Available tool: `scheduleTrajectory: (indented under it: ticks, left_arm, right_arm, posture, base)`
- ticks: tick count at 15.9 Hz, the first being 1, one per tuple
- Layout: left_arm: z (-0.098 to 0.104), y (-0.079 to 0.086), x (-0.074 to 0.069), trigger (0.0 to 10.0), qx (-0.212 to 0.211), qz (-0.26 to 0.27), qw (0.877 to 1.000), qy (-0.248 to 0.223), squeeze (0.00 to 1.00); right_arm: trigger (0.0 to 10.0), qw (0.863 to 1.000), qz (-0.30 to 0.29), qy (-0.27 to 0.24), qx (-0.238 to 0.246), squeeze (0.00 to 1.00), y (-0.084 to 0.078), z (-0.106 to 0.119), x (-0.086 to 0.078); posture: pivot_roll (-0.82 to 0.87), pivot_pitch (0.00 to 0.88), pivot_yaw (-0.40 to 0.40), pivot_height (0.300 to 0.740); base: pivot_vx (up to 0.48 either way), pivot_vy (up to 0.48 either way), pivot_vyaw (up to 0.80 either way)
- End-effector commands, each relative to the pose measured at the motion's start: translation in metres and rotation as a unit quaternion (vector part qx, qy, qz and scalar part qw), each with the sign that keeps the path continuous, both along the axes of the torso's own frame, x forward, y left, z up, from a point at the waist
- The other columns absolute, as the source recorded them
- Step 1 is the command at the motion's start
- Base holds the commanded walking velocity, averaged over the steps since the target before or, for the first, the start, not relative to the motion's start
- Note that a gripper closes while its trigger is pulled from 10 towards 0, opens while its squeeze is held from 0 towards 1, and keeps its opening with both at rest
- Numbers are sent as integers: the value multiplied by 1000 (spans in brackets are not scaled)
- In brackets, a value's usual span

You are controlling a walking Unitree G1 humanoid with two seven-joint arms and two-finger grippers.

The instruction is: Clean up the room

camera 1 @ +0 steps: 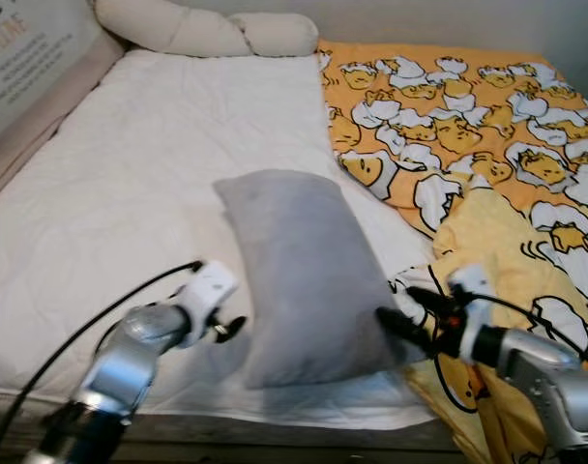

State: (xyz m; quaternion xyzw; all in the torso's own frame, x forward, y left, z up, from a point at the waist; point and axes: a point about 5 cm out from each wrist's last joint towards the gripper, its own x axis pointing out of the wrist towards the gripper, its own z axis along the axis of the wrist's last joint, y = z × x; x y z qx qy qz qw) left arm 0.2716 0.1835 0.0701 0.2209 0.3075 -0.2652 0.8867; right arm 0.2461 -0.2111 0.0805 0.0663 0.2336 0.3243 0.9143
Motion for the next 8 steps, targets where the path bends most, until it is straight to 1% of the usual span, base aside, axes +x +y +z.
scheduleTrajectory:
  ticks: [1, 2, 4, 6, 7, 8]
  left_arm:
    - [5, 8, 1, 10000, -7, 21, 1000, -7, 1000]
    - [7, 12, 1, 10000, -15, 34, 999, -9, 1000]
    - [12, 23, -1, 10000, -28, 52, 998, -9, 1000]
    - [19, 36, -1, 10000, -37, 70, 997, -16, 1000]
    - [26, 41, 2, 10000, -73, 87, 993, -29, 1000]
    - [28, 43, 3, 10000, -80, 92, 992, -33, 1000]
  right_arm:
    - [10000, 998, -43, 38, 6, 1000, -8, -7, -3]
    - [10000, 995, -74, 60, 14, 1000, -13, -10, -3]
    - [10000, 989, -125, 73, 30, 1000, -22, -10, -2]
    - [10000, 984, -158, 64, 45, 1000, -31, -5, 4]
    - [10000, 981, -181, 51, 47, 1000, -36, 1, 9]
    - [10000, 980, -186, 47, 45, 1000, -38, 2, 11]
  posture:
    - [-87, 0, -36, 740]
    - [-81, 0, -40, 740]
    - [-77, 0, -43, 740]
    - [-77, 0, -39, 740]
    - [-79, 0, -36, 740]
    - [-80, 0, -34, 740]
  base:
    - [0, 0, 0]
    - [0, 0, 0]
    - [0, 0, 0]
    - [0, 0, 0]
    - [0, 0, 0]
    - [0, 0, 0]
